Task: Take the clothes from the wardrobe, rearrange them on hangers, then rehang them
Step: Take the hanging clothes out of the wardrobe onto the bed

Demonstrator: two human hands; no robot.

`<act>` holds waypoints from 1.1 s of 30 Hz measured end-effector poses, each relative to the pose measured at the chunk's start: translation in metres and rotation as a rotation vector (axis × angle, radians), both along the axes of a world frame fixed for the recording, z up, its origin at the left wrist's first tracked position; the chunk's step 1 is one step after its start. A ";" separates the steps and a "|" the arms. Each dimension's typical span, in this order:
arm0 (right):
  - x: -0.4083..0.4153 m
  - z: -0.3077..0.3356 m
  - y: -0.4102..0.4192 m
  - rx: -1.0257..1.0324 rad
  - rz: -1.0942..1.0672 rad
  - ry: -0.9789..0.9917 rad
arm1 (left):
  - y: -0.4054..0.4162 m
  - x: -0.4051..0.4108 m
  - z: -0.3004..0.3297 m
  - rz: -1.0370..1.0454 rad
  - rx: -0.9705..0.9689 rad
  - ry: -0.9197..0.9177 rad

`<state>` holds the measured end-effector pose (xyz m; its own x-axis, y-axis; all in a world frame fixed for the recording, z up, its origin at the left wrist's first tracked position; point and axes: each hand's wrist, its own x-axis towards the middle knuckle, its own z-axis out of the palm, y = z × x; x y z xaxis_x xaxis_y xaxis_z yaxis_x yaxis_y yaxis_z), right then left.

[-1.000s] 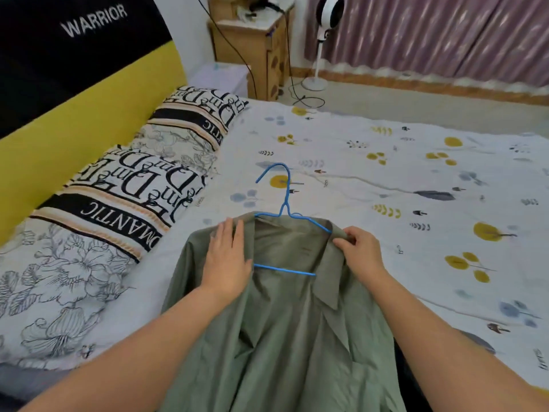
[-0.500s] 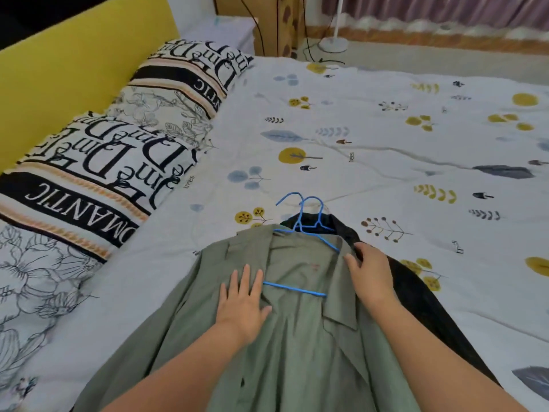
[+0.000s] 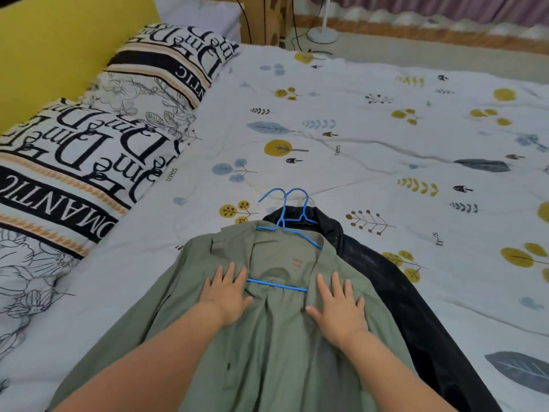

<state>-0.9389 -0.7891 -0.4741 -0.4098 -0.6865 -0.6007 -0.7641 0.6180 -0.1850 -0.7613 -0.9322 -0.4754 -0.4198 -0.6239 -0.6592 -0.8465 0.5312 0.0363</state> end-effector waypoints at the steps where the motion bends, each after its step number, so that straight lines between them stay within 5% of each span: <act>1: -0.001 0.012 0.000 -0.011 0.007 0.011 | 0.001 0.001 0.010 -0.019 0.000 -0.004; 6: 0.015 0.081 0.004 -0.177 0.051 0.098 | 0.014 0.016 0.072 -0.037 0.020 0.082; 12: 0.071 0.155 0.026 -0.022 0.152 -0.066 | 0.048 0.072 0.151 -0.090 0.042 0.147; 19: 0.160 0.239 0.076 0.034 0.264 -0.026 | 0.102 0.183 0.230 -0.116 0.077 0.148; 33: 0.308 0.323 0.131 0.053 0.628 0.054 | 0.217 0.410 0.326 0.170 -0.111 0.135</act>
